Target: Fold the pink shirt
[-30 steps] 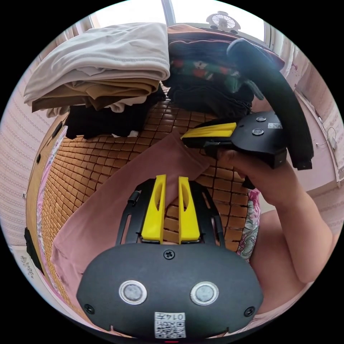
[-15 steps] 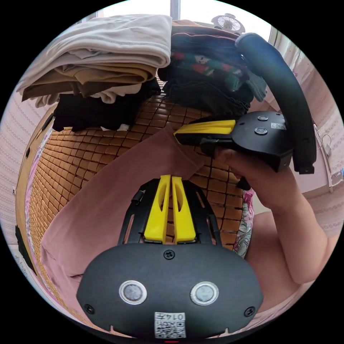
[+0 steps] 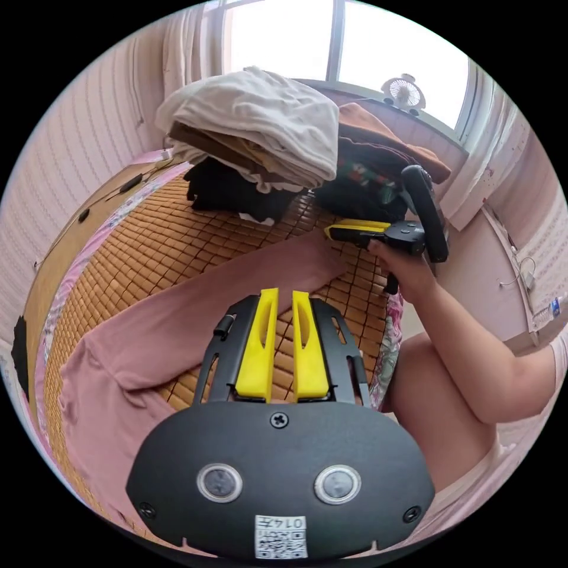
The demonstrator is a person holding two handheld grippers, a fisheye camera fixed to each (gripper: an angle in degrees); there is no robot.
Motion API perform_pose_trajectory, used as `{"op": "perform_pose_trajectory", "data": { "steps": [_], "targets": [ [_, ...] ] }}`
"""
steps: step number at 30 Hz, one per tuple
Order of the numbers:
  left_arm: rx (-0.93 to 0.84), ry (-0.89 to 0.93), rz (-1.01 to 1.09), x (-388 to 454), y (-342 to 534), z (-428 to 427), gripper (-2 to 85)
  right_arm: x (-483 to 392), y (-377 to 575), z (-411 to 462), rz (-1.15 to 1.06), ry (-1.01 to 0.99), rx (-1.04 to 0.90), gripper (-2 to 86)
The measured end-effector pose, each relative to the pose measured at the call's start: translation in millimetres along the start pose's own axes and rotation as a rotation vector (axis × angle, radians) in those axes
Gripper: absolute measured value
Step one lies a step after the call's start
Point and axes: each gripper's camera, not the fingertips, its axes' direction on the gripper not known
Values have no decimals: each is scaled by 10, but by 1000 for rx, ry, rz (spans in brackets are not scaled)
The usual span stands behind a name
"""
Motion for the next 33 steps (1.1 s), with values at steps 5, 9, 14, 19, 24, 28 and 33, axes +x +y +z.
{"op": "perform_pose_trajectory", "data": {
  "steps": [5,9,14,19,24,28,33],
  "targets": [
    [-13,-141,-229,-654,1346,-1042,49,-428,94,-138,-57,-26,29,82],
    [-25,-294,-427,-1015,2673,-1992,49,-1067,270,-332,-227,0,35,86],
    [-35,-446,-662,-1292,4157,-2808,50,-2150,457,-615,-512,-28,41,86],
    [8,-509,-938,-1646,5624,-3339,51,-3732,735,-1079,-810,-301,4,91],
    [66,-578,-1110,-2014,6656,-3695,52,-5129,994,-1528,-991,-463,97,74],
    [58,-626,-1190,-2466,7400,-3925,55,-6512,1099,-1694,-1174,-592,17,86],
    [90,-651,-1306,-3023,8214,-4123,56,-8220,1437,-1819,-1444,-669,-32,112]
  ]
}}
